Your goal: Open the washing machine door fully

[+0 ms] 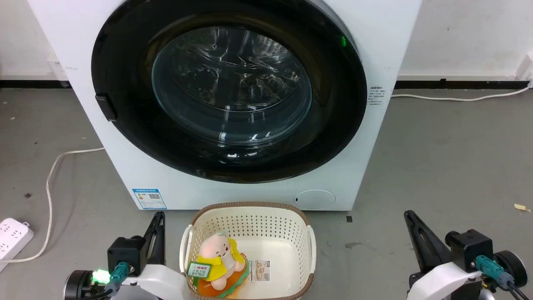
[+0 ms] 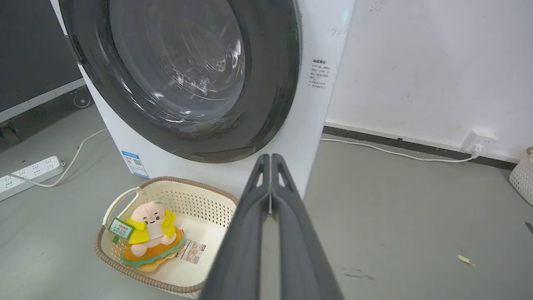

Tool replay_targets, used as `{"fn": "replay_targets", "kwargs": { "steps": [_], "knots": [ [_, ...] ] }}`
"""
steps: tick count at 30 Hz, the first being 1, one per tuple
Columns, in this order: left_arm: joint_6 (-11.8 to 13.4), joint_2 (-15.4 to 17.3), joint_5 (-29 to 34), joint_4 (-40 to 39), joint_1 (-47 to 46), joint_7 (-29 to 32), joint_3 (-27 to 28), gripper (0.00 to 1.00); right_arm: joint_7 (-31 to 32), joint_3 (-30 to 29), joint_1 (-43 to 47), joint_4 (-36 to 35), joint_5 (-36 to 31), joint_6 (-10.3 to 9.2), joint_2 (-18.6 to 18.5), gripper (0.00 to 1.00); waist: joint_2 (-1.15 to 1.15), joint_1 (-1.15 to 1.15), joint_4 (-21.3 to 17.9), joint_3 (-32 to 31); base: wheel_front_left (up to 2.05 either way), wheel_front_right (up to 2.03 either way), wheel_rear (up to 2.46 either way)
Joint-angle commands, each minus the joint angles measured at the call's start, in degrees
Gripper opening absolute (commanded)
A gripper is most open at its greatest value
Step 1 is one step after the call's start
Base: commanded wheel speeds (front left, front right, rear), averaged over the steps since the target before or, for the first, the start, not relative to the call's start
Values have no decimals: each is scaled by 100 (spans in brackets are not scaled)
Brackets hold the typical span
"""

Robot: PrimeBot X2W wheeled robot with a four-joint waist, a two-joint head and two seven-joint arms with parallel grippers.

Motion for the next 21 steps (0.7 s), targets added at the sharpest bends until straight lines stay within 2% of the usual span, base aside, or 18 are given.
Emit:
{"fn": "replay_targets", "kwargs": {
  "steps": [1,21],
  "knots": [
    [16,7,16,-21,-87,3,1,0,8,-3,-78,-27,-43,-4,26,0,0,0,0,0,0,0,0],
    [16,7,16,-21,-87,3,1,0,8,-3,-78,-27,-43,-4,26,0,0,0,0,0,0,0,0]
  ]
}}
